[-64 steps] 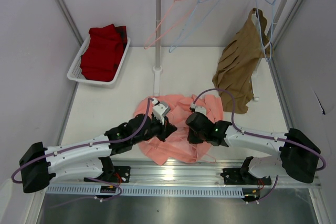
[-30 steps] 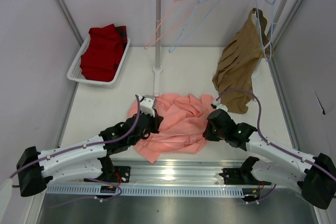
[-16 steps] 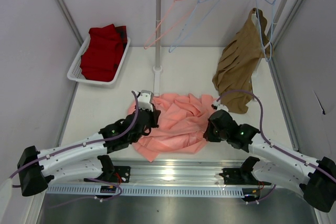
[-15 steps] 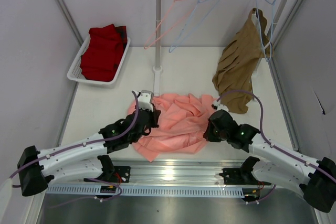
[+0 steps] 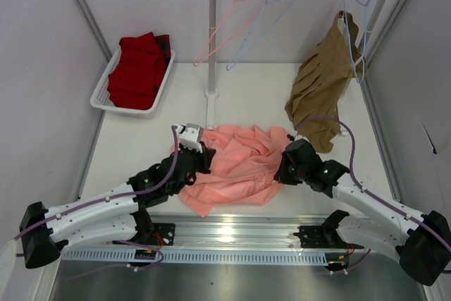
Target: Place the skirt on the hanger
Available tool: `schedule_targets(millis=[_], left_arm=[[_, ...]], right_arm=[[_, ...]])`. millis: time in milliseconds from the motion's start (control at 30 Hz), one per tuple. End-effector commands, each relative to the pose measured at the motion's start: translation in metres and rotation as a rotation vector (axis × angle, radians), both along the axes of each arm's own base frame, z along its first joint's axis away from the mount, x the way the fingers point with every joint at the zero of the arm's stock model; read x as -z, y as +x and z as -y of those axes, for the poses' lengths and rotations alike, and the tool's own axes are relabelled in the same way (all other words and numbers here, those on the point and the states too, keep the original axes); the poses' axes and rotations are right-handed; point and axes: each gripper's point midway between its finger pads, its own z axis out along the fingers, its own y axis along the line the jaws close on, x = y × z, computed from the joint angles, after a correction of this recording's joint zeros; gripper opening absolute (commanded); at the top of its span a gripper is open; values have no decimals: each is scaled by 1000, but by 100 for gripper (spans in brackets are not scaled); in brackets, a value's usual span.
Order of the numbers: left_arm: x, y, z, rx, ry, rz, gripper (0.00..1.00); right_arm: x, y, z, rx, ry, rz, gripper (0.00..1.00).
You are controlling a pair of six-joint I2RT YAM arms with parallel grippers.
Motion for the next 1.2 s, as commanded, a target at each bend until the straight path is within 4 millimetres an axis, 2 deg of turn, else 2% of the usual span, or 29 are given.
schedule_targets(millis=[0,167,400,767,1167], left_arm=[[-7,5,-2,-8,1,45,0],[-4,6,1,-13,-3,51,0],[4,5,-1,-17,3,50,0],[7,2,-1,-5,-1,54,0],[15,-1,6,30,15,39,0]], right_arm=[[-19,10,-8,-21,37,33,0],[-27,12,-11,-26,73,31,0],[-30,19,-4,-1,92,26,0],[-33,29,5,27,111,30,0],[-43,37,7,44,136,53,0]])
